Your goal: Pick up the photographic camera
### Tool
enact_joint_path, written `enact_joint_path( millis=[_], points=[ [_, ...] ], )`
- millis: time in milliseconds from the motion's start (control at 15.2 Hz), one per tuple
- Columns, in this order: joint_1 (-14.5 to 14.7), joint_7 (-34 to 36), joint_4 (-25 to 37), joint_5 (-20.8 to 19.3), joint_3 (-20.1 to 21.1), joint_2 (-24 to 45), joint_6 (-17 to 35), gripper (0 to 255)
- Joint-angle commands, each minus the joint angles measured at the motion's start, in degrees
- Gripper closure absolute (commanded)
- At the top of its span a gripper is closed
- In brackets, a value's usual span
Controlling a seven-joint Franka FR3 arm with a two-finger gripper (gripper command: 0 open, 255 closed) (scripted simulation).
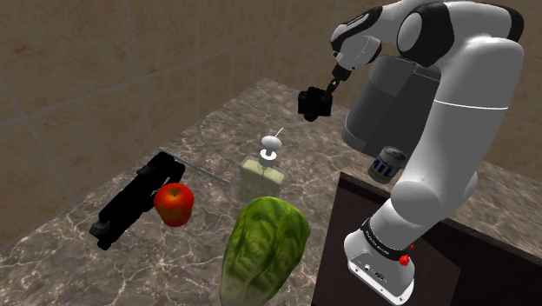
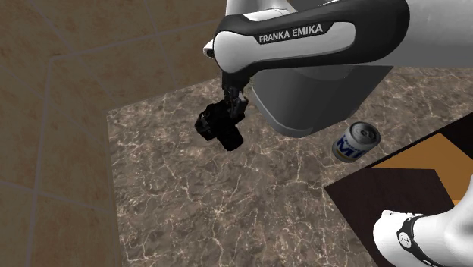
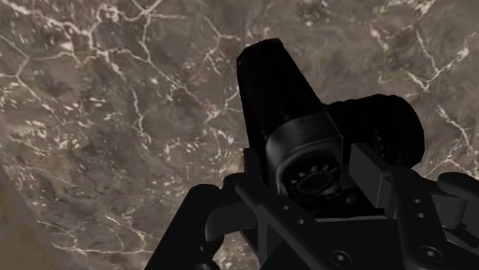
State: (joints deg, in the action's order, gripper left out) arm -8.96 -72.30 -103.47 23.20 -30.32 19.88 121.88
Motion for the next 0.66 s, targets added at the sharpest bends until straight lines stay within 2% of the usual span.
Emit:
enact_joint_path(
  millis=[0, 594],
  points=[
    [0.20, 0.60, 0.61, -0.61, -0.24, -0.76, -1.10, 255],
    [0.51, 2.38, 3.53, -2.48, -0.91, -2.79, -5.56, 255]
  ],
)
